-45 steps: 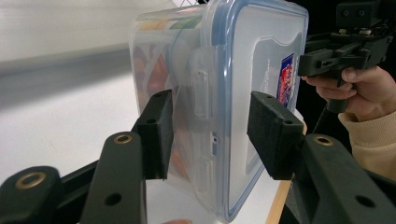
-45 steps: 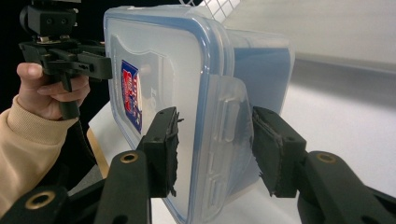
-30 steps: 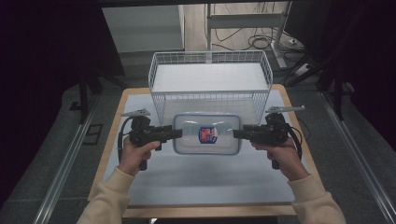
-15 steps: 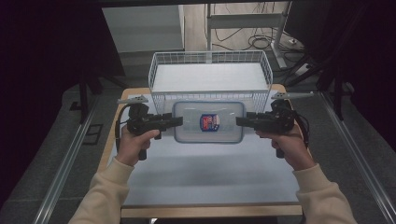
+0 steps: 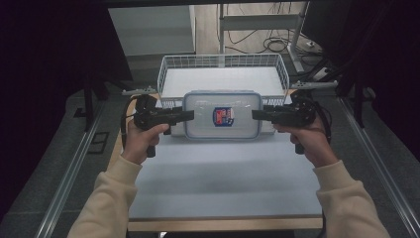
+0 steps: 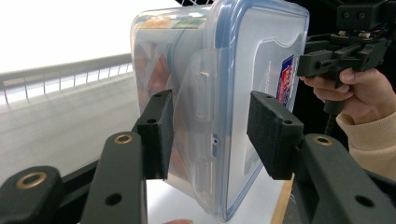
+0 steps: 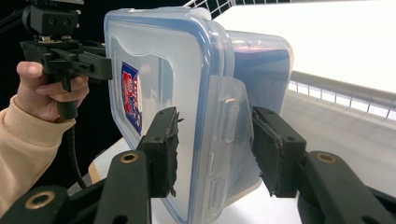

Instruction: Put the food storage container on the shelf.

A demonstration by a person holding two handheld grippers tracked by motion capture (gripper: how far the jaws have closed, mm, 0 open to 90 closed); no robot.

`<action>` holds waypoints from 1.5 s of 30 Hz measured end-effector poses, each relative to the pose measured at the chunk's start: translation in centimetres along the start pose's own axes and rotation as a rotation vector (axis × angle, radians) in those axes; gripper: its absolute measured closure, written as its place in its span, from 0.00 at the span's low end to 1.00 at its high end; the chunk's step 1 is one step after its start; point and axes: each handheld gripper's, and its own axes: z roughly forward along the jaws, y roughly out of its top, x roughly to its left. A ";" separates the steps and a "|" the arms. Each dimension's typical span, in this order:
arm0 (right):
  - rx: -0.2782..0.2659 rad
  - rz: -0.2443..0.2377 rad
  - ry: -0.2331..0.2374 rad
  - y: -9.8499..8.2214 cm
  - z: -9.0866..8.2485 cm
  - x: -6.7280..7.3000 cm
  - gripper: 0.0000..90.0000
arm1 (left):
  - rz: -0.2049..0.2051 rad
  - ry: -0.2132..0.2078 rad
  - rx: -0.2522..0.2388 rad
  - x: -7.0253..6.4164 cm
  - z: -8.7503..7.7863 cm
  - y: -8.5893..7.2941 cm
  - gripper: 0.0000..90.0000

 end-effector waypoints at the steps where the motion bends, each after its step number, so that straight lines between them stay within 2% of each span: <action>1: -0.002 0.000 -0.001 0.4 0.0 -0.1 0.59 | -0.001 -0.001 -0.001 0.1 0.0 0.3 0.58; 14: -0.020 -0.011 -0.004 4.1 0.1 -1.5 0.59 | 0.006 0.004 -0.013 1.0 0.6 4.4 0.58; 19: -0.021 0.001 -0.005 5.7 0.4 -2.4 0.59 | 0.003 0.002 -0.014 2.0 1.2 6.3 0.58; 28: -0.022 0.046 -0.009 8.7 1.3 -4.9 0.58 | -0.037 0.005 -0.004 4.0 2.6 9.2 0.58; 34: 0.007 0.066 -0.003 9.6 2.9 -6.8 0.58 | -0.086 0.017 0.003 5.9 3.4 9.2 0.58; 42: 0.034 0.125 -0.014 9.6 4.7 -9.0 0.57 | -0.113 0.028 0.036 8.0 4.9 9.3 0.58; 44: 0.047 0.137 -0.021 9.4 5.0 -9.3 0.56 | -0.137 0.022 0.028 8.4 5.2 9.3 0.58; 45: 0.034 0.143 -0.022 9.4 5.1 -9.4 0.56 | -0.143 0.020 0.021 8.6 5.2 9.3 0.58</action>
